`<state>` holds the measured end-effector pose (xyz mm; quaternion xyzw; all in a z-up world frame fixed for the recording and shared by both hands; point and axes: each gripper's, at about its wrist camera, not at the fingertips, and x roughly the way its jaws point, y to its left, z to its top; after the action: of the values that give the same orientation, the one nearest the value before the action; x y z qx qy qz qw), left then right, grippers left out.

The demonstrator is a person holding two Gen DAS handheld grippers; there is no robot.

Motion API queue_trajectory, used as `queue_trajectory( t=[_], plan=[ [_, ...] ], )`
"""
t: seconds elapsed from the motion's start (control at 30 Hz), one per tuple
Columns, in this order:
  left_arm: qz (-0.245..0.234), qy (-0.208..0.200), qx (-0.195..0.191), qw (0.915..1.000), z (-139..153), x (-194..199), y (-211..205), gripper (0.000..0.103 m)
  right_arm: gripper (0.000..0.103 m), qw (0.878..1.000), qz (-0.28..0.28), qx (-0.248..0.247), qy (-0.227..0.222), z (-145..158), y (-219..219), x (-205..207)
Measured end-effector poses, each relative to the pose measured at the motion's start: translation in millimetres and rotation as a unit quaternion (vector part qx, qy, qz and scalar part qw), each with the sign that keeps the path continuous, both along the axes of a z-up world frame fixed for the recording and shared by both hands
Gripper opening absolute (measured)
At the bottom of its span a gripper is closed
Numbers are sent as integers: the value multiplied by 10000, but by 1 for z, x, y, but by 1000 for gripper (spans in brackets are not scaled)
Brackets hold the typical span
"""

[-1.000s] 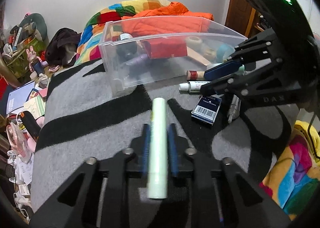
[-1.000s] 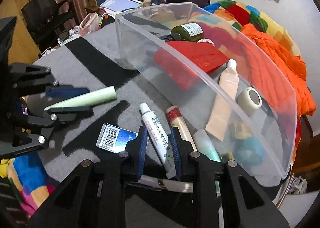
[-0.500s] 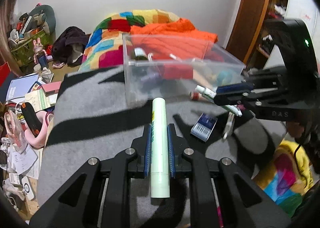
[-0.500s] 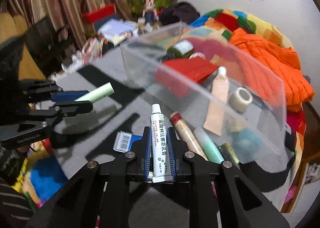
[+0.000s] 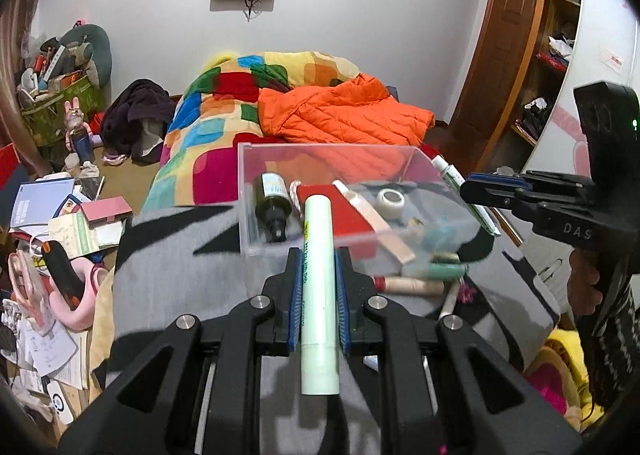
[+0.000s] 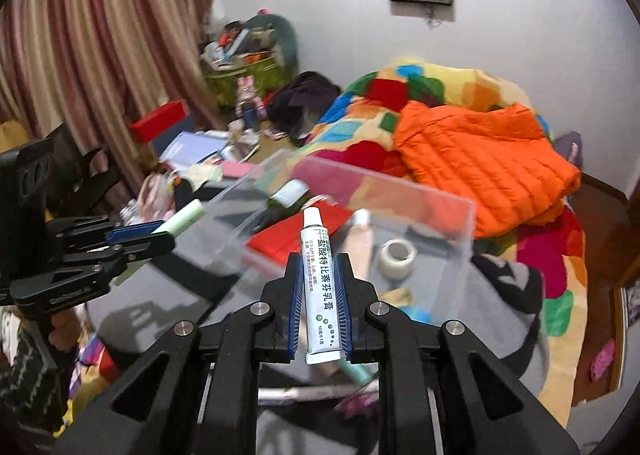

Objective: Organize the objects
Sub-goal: 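Carry both tubes over the clear box and open both tools inside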

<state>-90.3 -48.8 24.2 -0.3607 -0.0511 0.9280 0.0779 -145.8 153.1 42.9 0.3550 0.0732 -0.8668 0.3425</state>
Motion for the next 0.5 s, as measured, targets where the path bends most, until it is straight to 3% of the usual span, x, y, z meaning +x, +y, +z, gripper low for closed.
queue_trajectory(
  t=[0.2, 0.5],
  plan=[
    [-99, -482, 128, 9987, -2, -49, -3, 15, 14, 9994, -258, 115, -189, -11, -4, -36],
    [-90, -1088, 123, 9939, -24, -101, -3, 15, 14, 9960, -213, 379, -783, -54, -24, -75]
  ],
)
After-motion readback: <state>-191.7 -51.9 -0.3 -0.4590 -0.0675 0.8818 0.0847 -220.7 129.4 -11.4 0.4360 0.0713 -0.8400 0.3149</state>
